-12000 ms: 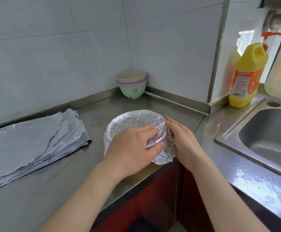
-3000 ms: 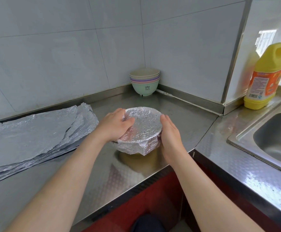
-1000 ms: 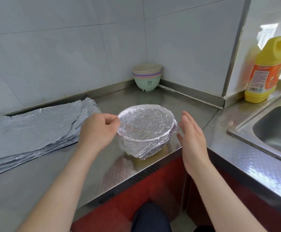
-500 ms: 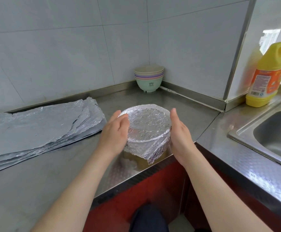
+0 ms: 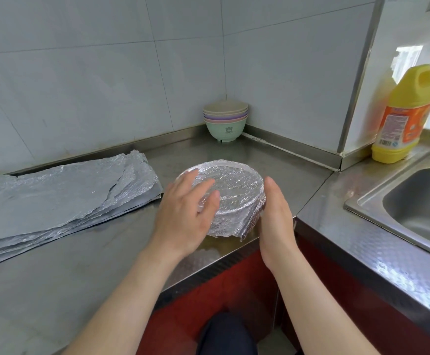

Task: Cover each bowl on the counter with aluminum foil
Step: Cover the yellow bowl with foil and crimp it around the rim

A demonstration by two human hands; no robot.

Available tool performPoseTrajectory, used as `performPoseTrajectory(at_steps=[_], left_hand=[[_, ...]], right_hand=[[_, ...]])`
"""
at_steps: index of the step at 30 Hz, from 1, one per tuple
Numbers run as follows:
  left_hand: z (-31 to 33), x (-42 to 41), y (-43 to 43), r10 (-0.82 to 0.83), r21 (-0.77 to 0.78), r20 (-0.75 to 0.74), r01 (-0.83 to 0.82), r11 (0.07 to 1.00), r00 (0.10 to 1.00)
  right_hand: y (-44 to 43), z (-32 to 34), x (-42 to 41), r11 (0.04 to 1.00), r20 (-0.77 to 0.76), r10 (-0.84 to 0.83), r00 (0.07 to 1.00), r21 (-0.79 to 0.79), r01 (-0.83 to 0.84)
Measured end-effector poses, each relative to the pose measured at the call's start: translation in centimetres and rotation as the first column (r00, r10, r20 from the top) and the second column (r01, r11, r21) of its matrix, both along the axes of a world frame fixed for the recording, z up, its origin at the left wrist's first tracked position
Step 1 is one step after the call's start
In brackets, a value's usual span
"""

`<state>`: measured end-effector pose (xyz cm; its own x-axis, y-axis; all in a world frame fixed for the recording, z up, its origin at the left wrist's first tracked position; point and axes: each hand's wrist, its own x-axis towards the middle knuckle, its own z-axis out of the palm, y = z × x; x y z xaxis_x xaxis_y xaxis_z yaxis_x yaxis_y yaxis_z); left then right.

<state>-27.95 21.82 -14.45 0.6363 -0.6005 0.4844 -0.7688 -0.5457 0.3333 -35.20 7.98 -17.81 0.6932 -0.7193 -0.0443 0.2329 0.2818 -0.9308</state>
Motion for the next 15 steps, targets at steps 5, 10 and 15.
performPoseTrajectory(at_steps=[5,10,15], left_hand=[[-0.4,-3.2,-1.3,-0.200,0.134,0.362,0.161,0.978,0.911],[-1.8,-3.1,-1.8,-0.248,0.207,0.462,0.169,0.964,0.852],[-2.5,-2.8,-2.6,-0.222,0.092,0.526,0.205,0.975,0.821]], right_hand=[[0.1,0.2,0.6,0.991,0.085,-0.040,0.996,0.129,0.028],[-0.3,-0.7,1.3,0.958,0.146,0.040,0.989,0.277,-0.079],[0.0,-0.3,1.2,0.946,0.197,0.071,0.978,0.296,-0.128]])
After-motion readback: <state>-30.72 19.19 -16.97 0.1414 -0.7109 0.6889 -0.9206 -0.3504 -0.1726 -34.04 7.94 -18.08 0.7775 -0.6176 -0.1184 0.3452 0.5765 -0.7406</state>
